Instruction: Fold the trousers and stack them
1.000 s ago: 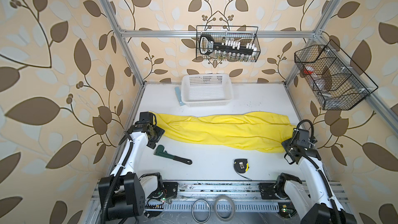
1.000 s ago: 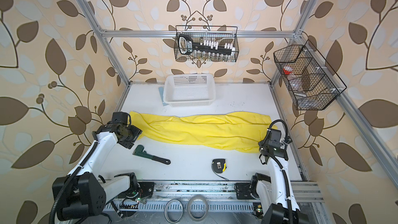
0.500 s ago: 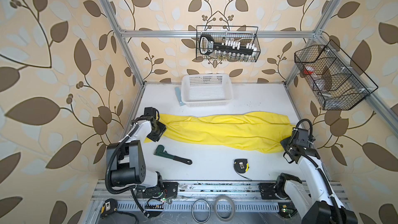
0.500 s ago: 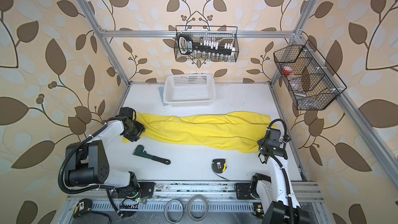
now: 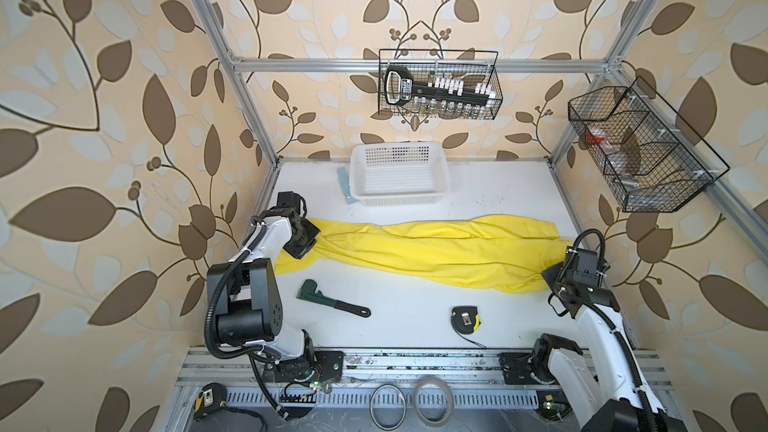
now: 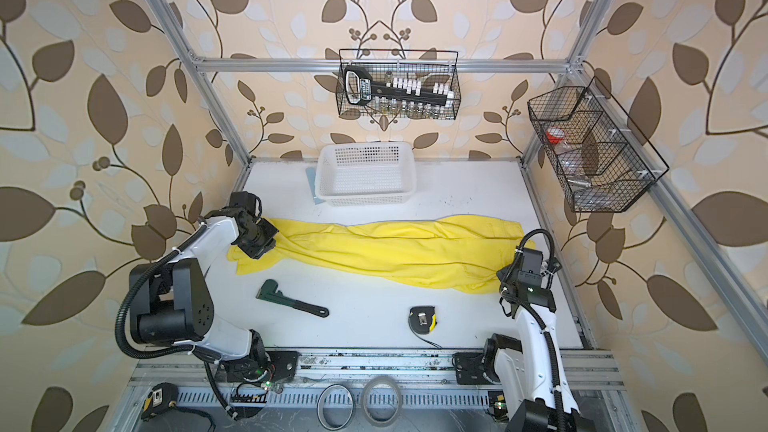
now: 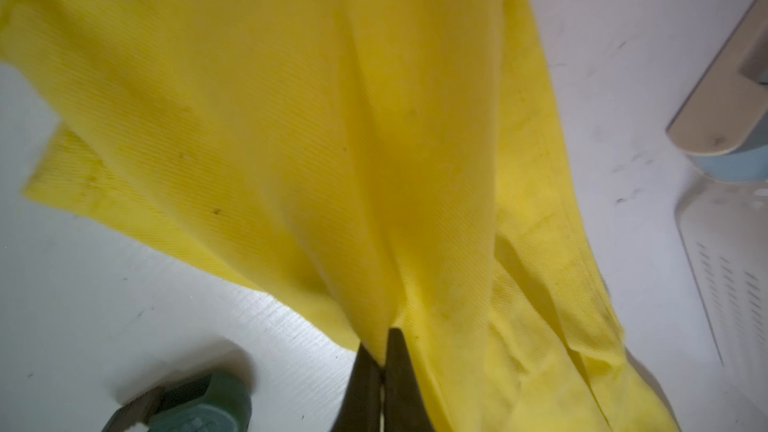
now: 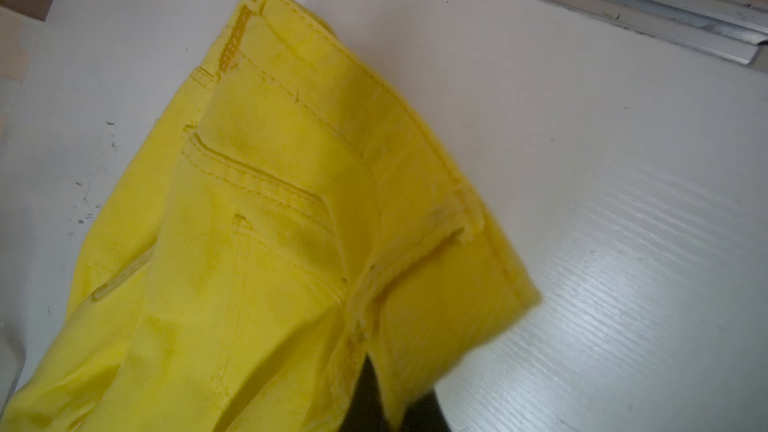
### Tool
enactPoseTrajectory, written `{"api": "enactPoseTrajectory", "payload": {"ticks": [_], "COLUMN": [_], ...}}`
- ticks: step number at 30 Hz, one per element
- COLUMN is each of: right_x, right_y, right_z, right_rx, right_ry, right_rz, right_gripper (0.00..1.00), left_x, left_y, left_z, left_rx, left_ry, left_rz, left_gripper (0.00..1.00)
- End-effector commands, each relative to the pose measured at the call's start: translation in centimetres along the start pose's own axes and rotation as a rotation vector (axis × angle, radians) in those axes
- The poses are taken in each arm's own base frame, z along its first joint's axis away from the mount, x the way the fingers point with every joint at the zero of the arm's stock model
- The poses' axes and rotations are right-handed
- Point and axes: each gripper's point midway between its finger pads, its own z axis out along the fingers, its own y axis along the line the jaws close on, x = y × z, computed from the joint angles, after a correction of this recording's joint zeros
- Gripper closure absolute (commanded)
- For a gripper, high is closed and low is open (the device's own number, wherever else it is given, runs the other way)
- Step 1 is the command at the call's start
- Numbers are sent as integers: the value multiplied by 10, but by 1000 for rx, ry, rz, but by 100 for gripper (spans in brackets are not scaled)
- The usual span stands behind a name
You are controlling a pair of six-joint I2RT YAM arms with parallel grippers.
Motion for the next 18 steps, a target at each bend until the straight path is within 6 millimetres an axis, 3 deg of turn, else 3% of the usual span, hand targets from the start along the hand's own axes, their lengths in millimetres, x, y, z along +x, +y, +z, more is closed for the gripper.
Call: {"api": "enactPoseTrajectory", "payload": {"ticks": [1,5,9,13,18], "right_x": [-26,-45,-58,-59,-52], "right_y": [5,11,20,25,26], "right_z": [-17,-27,-34,-34,-24], "right_rx": [9,14,0,-9,6], "right_ry": [-79,-134,-164,-175,-173], "right_rz": [6,26,36,27,-3], "right_gripper": [100,100,100,100,100], "left_x": [-13,-12,-5,0,-5], "left_y": [2,14,25,20,-6], "left_z": [-59,-94,-105,-79,-37], "left_rx": [-31,-56,-69,-61,-70], "left_ry": [-115,-183,-205,-139,-55], "left_rz": [126,196,224,240,266], "left_gripper": [100,100,100,100,100]}}
